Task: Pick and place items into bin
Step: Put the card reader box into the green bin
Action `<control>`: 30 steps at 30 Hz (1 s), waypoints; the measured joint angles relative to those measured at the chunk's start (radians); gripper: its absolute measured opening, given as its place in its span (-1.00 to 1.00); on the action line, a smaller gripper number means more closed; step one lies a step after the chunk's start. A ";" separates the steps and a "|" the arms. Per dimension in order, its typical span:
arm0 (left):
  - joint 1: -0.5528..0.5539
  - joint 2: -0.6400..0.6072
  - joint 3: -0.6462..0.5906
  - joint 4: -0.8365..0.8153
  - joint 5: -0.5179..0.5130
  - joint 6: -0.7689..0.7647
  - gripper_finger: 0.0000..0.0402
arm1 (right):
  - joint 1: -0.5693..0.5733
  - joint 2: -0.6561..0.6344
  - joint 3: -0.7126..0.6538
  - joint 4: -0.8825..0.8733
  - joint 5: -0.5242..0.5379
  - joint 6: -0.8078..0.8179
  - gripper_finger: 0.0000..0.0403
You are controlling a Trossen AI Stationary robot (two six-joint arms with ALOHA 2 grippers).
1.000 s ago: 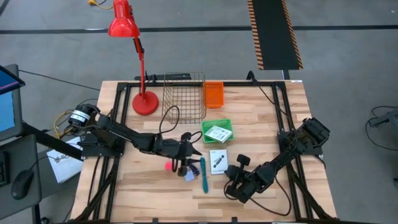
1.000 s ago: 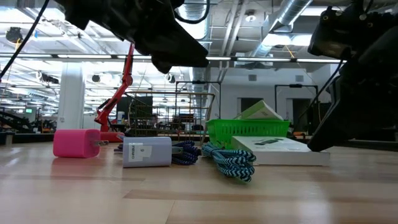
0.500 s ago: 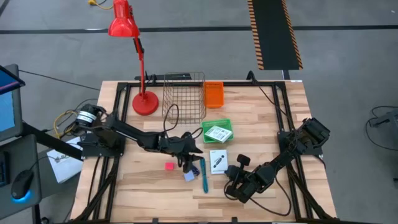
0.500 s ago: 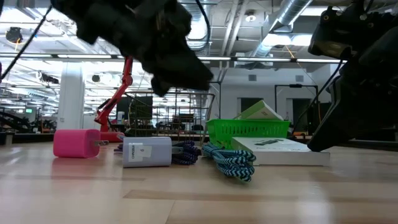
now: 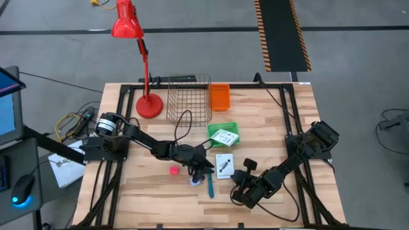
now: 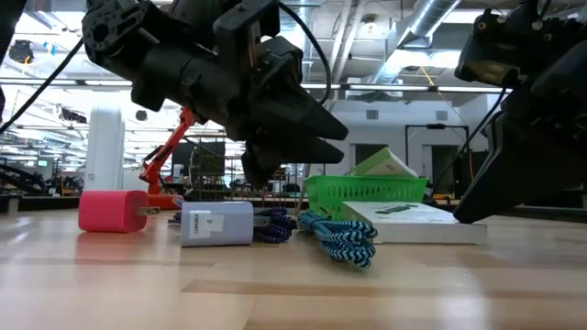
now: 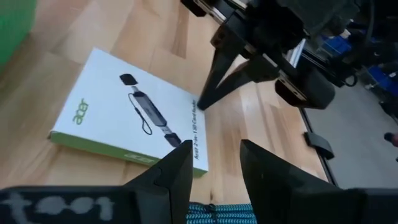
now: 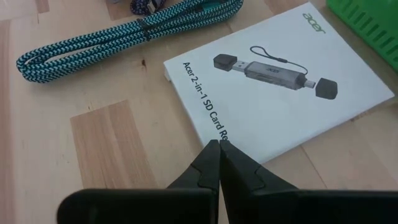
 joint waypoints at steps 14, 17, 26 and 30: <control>0.000 0.000 0.000 -0.011 -0.066 -0.012 -0.40 | 0.009 0.027 0.001 0.037 0.013 0.010 -1.00; 0.003 0.000 0.000 -0.011 -0.069 -0.016 -0.40 | 0.013 0.055 0.003 0.085 0.022 0.032 -1.00; 0.008 0.000 0.000 -0.035 -0.092 -0.050 -0.40 | 0.013 0.060 0.006 0.083 0.029 0.034 -1.00; 0.012 0.000 0.000 -0.075 -0.094 -0.085 -0.40 | 0.013 0.060 0.005 0.080 0.030 0.034 -1.00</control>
